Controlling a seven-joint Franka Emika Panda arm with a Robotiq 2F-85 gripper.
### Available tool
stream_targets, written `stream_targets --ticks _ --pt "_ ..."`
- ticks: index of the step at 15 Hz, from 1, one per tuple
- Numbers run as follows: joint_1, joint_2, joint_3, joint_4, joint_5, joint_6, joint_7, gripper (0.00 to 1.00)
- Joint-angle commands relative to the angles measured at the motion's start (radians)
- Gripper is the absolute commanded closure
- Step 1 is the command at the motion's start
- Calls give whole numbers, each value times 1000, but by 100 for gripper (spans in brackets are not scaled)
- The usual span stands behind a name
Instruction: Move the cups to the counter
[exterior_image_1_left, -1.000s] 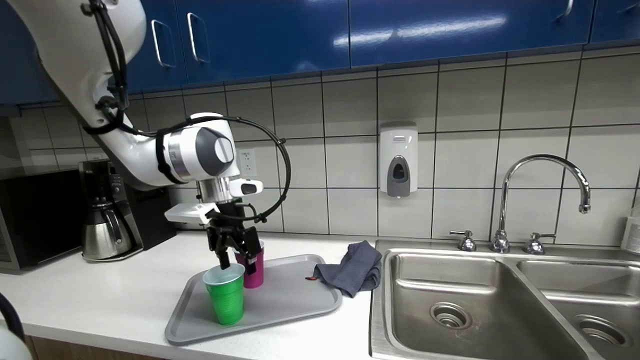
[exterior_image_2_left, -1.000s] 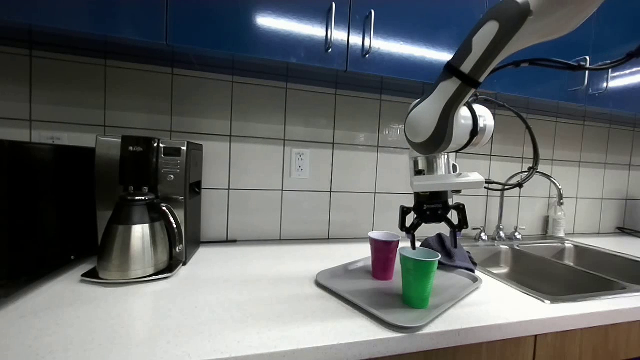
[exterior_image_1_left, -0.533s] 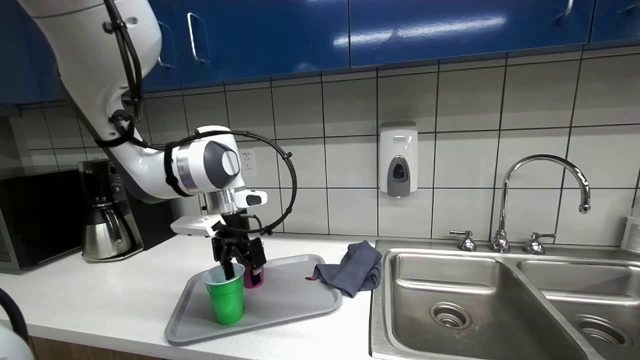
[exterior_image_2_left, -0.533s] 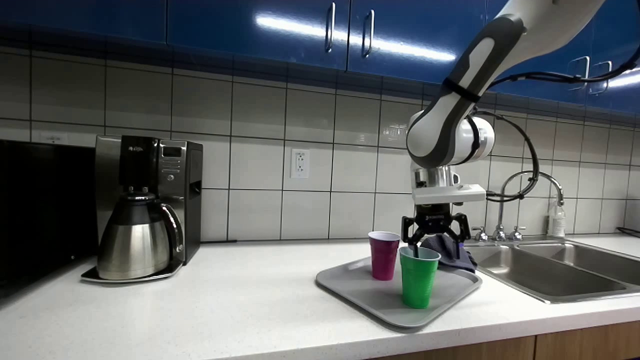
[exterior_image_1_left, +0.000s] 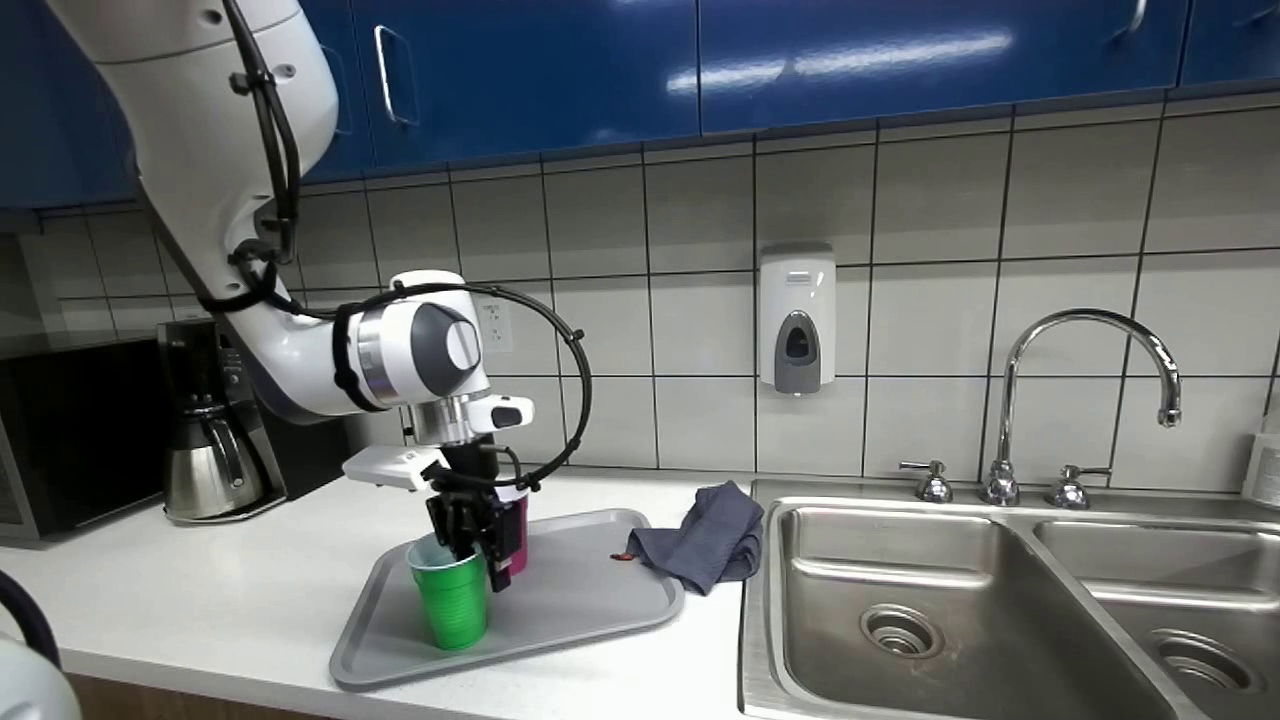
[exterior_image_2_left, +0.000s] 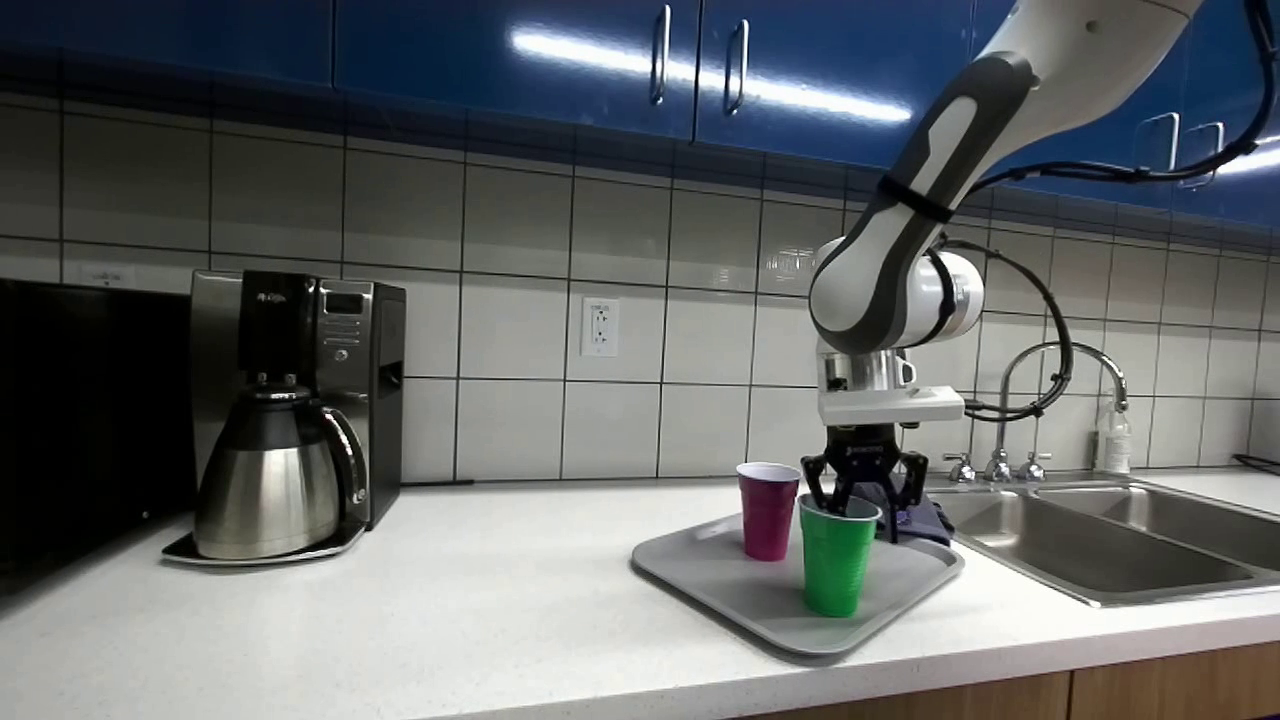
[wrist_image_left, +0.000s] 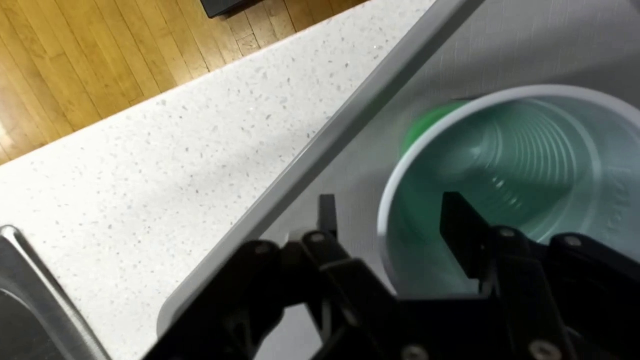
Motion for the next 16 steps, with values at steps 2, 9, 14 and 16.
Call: stream_targets --ticks 2,9,14,16 --pt "28 -7 -17 -7 -19 14 44 82" --pt "40 -33 -15 -15 -14 10 71 99" --pt "47 -79 -7 -25 -8 6 94 99" --pt "50 -105 -2 -31 -7 3 106 99"
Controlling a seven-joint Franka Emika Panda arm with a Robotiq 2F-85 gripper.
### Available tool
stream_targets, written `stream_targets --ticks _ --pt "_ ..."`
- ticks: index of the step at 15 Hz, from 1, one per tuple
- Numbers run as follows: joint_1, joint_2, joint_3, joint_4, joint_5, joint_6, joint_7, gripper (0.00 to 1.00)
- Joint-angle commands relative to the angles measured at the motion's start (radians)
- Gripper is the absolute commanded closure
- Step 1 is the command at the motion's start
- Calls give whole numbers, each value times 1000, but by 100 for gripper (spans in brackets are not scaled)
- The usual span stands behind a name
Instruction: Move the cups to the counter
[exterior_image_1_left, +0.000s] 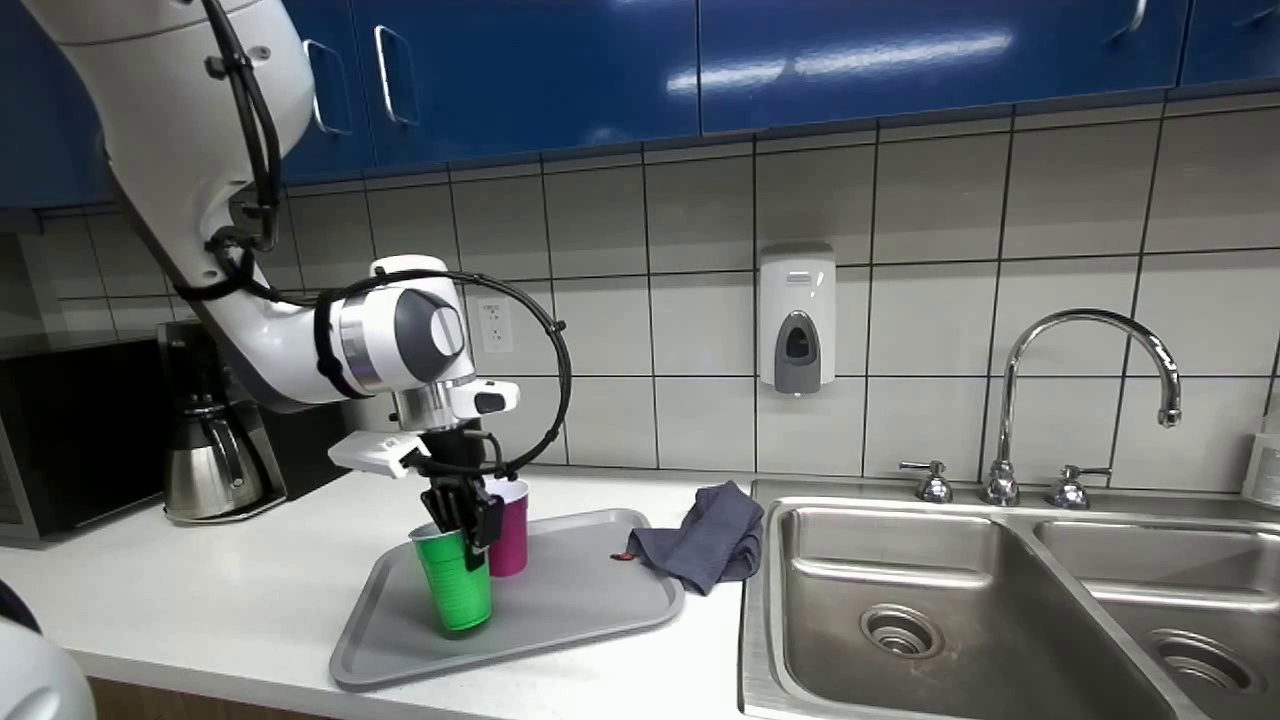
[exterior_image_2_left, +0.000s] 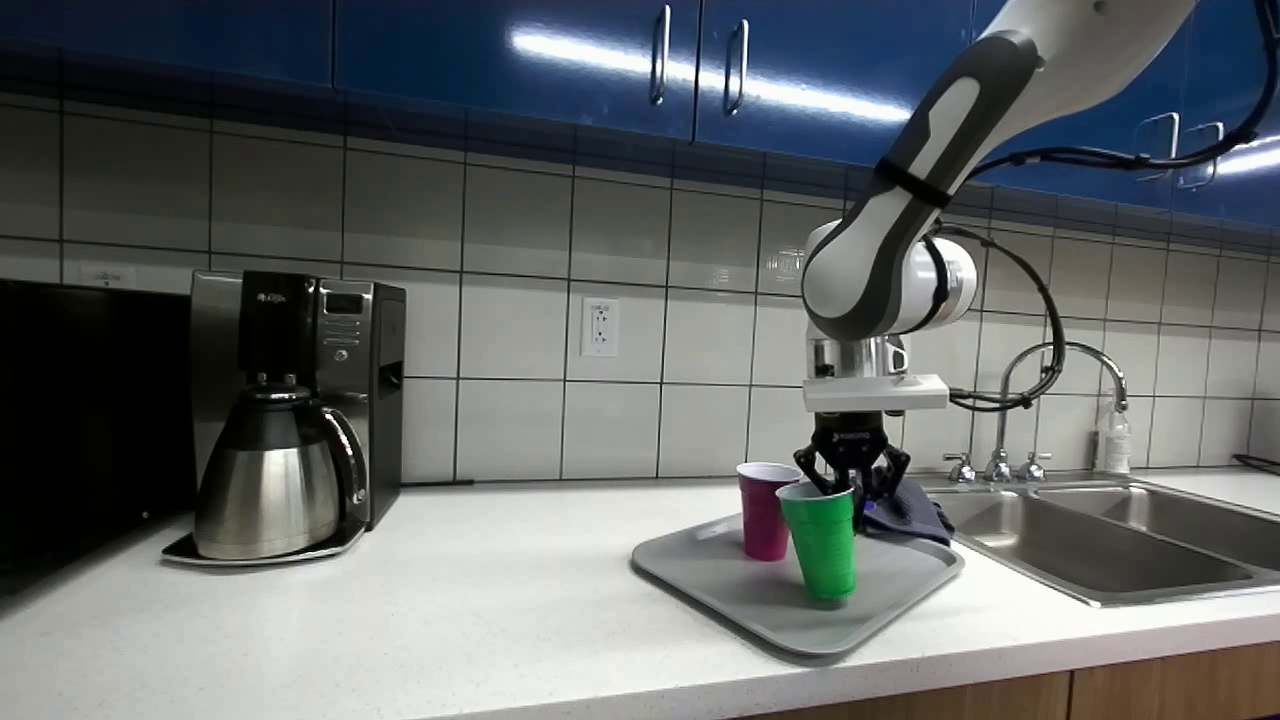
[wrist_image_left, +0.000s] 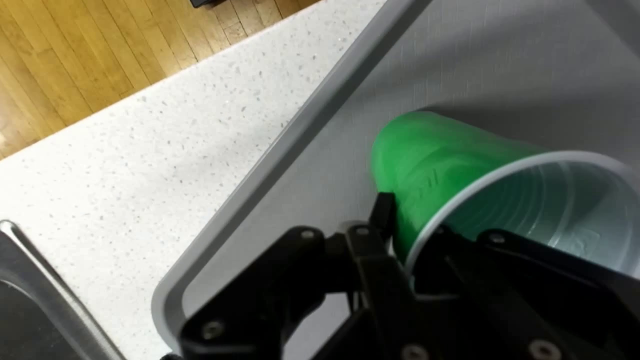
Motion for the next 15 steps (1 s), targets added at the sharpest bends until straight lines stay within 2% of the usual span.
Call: stream_targets --ticks 1,8,15 --pt "11 -81 4 -33 -7 -2 49 99" --pt "-13 -175 14 -68 -17 -9 87 99" --pt "-72 -219 -3 -100 -12 11 69 99"
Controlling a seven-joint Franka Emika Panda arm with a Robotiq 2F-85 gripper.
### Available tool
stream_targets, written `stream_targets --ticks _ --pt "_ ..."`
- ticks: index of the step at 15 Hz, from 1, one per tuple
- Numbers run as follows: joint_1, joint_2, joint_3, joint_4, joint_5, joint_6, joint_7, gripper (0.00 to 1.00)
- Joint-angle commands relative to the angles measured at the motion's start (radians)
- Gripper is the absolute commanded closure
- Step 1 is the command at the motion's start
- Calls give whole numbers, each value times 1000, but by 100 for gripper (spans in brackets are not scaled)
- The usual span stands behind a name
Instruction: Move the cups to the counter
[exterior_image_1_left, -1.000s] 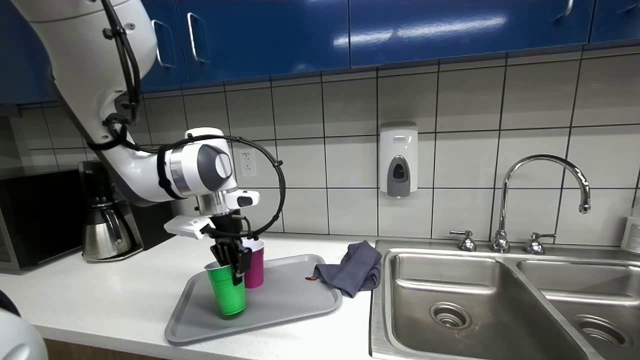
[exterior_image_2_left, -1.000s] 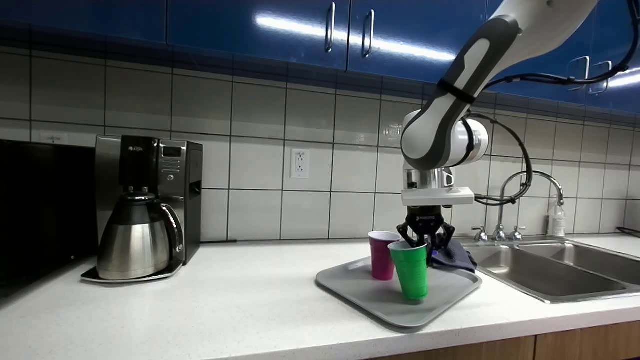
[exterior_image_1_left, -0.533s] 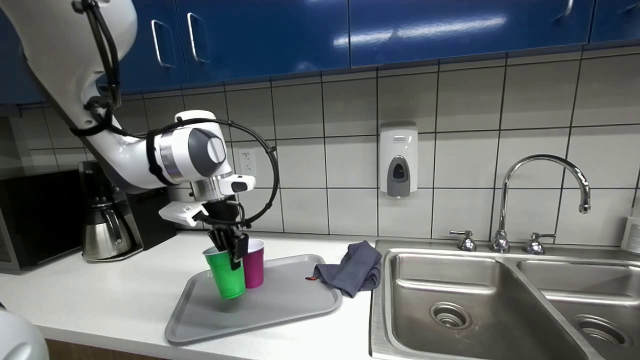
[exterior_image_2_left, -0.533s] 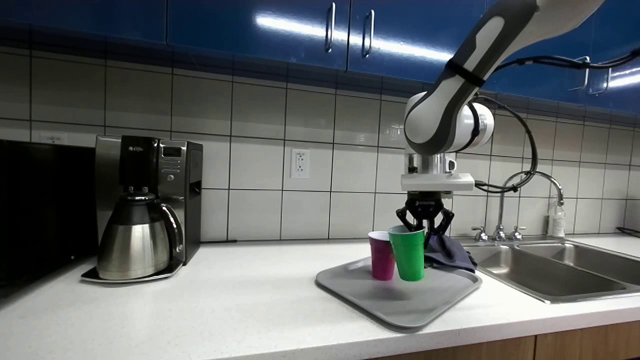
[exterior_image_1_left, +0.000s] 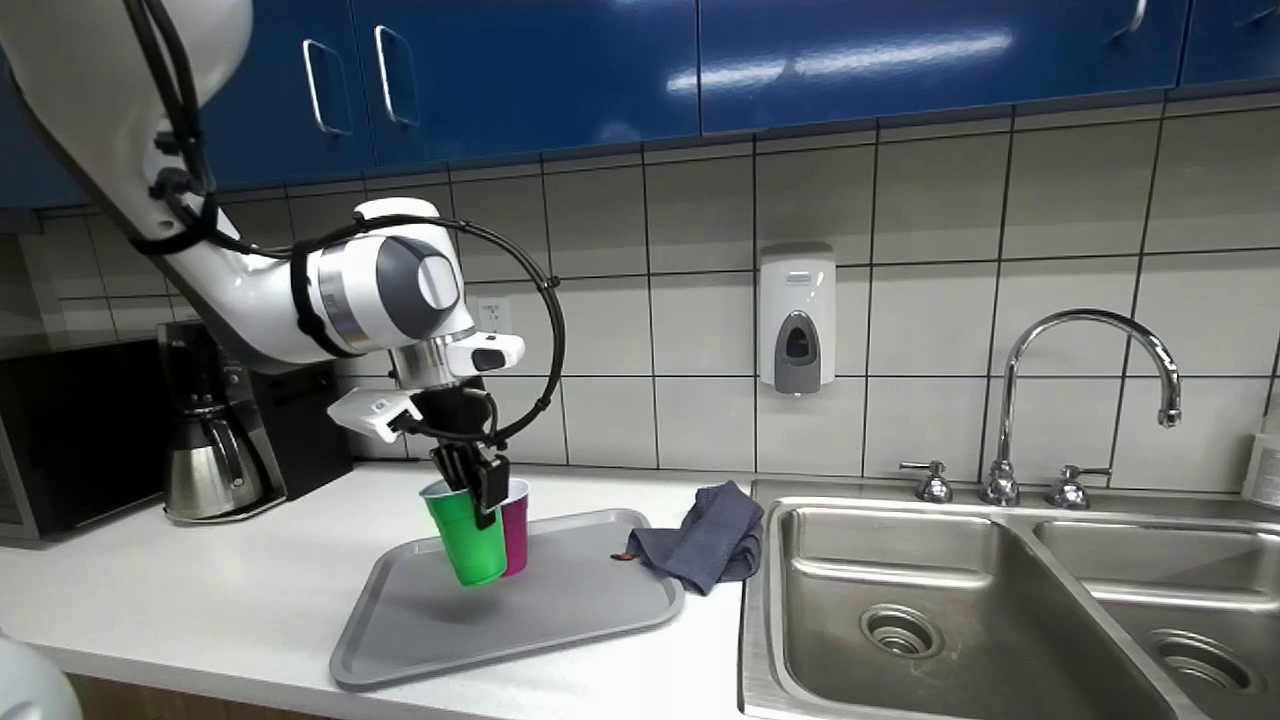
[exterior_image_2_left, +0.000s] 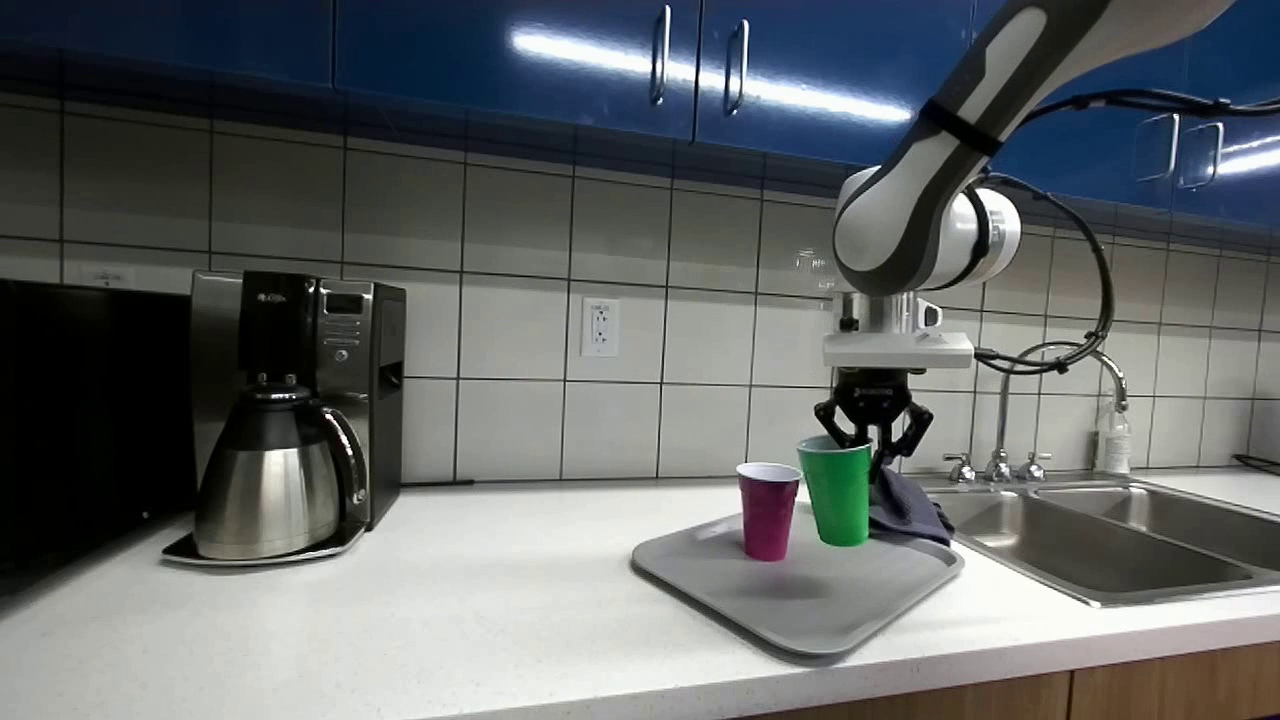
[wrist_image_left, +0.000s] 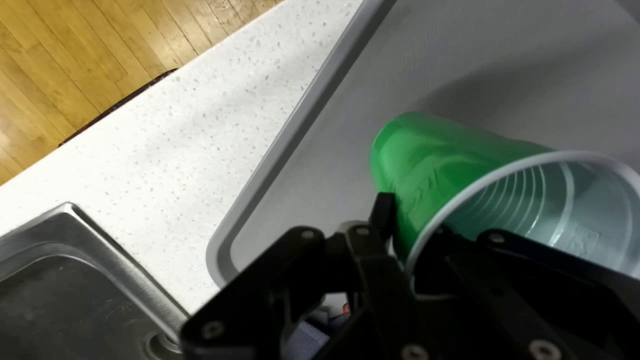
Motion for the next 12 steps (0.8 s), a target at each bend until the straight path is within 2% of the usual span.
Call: stream_targets --ticks 1,12 --pt "-44 -49 -5 -38 -11 13 8 99" --pt "-139 -16 -57 -58 -39 63 22 99"
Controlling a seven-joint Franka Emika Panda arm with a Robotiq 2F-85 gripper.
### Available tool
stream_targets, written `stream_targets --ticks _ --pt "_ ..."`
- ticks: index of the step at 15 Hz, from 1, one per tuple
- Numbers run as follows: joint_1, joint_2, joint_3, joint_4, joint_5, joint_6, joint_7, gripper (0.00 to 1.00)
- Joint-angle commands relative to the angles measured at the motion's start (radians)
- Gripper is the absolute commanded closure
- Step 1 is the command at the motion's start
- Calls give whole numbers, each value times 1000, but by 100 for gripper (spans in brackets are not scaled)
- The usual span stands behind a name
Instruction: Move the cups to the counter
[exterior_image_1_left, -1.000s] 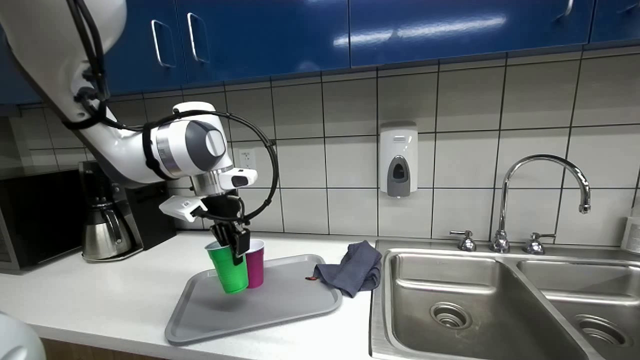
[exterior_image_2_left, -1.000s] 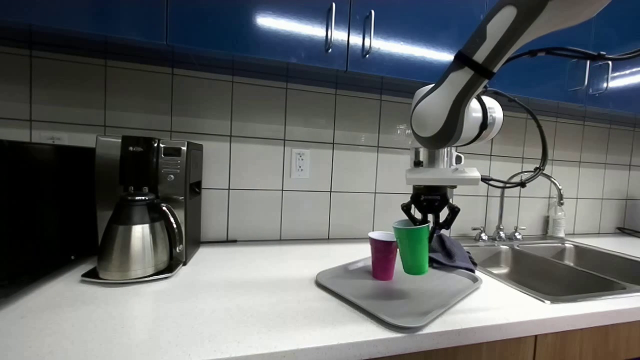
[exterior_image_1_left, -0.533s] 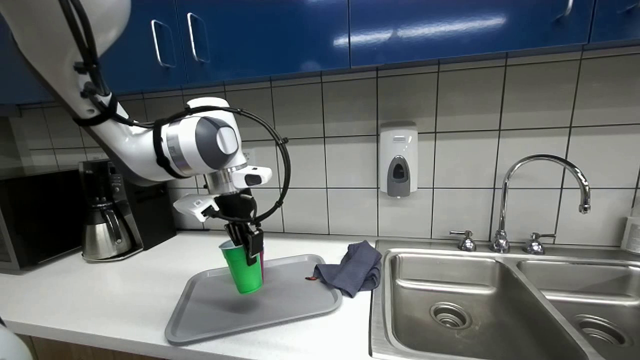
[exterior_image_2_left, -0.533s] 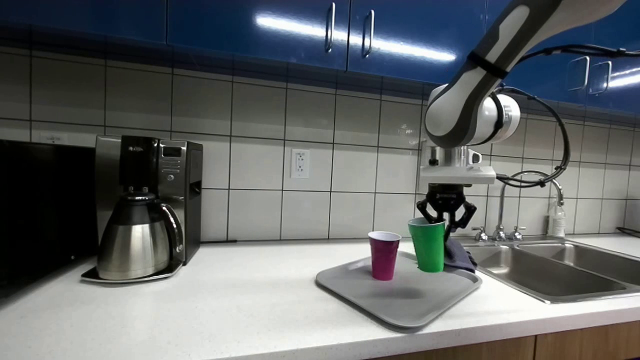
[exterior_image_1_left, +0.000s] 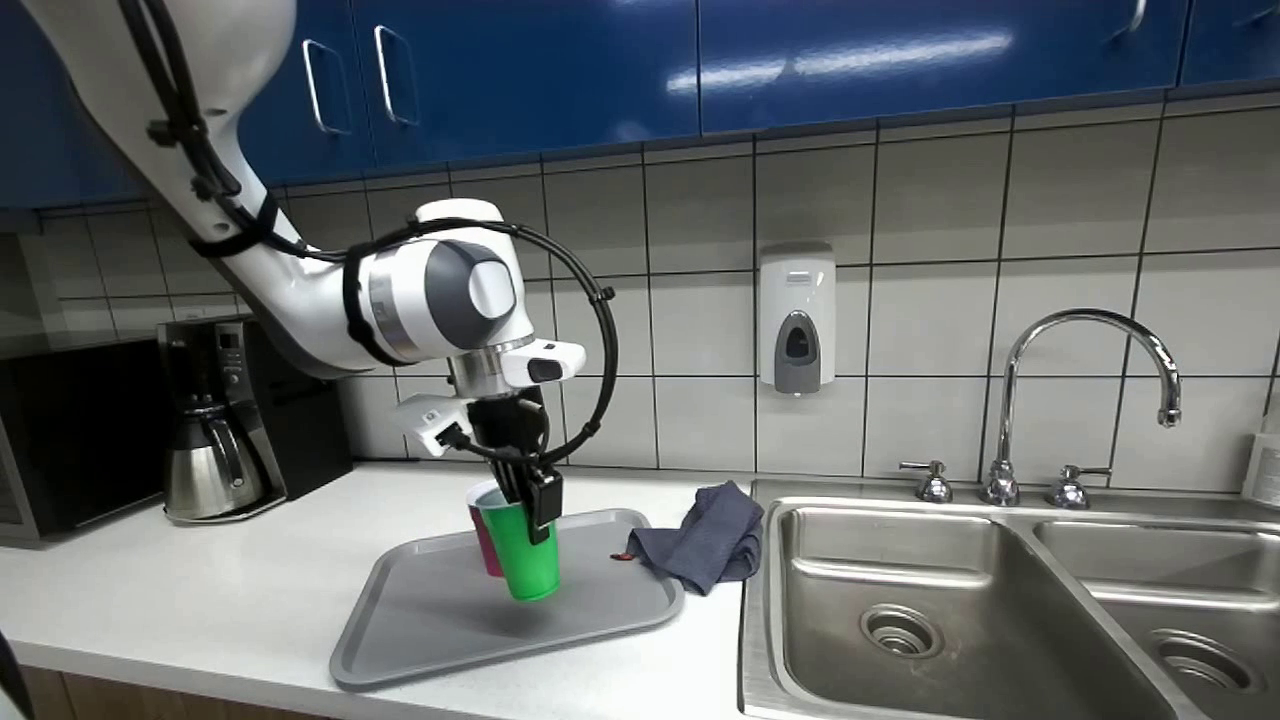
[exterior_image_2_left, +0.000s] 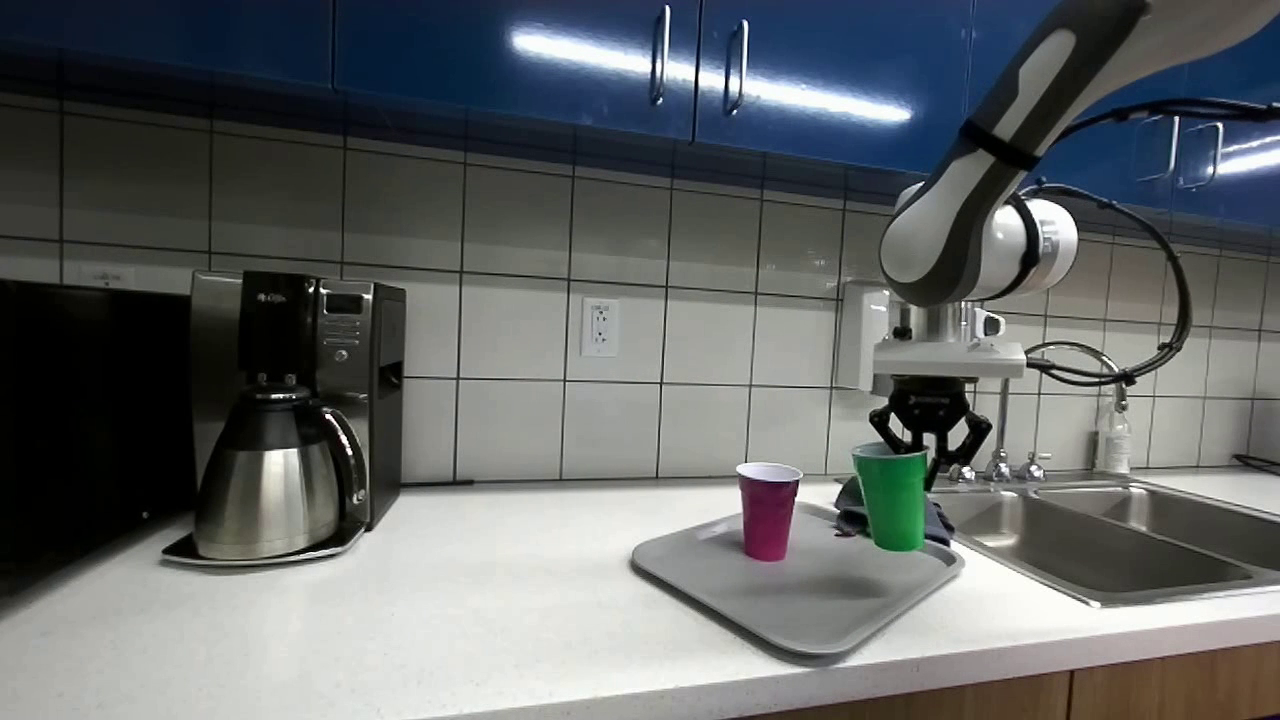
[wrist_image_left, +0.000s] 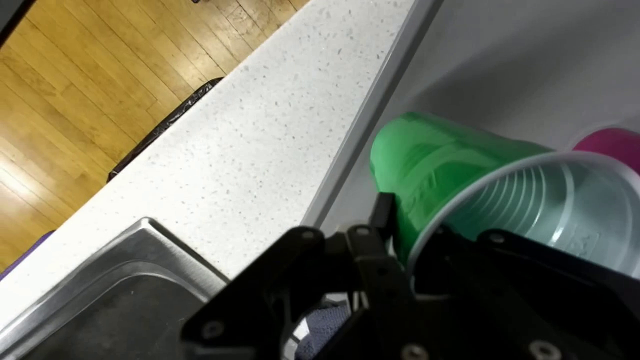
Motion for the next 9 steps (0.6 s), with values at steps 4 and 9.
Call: stream_targets --ticks 4,9 --pt "-64 16 -21 -30 -78 76 35 99" --pt "-98 53 -46 -29 -149 109 77 99"
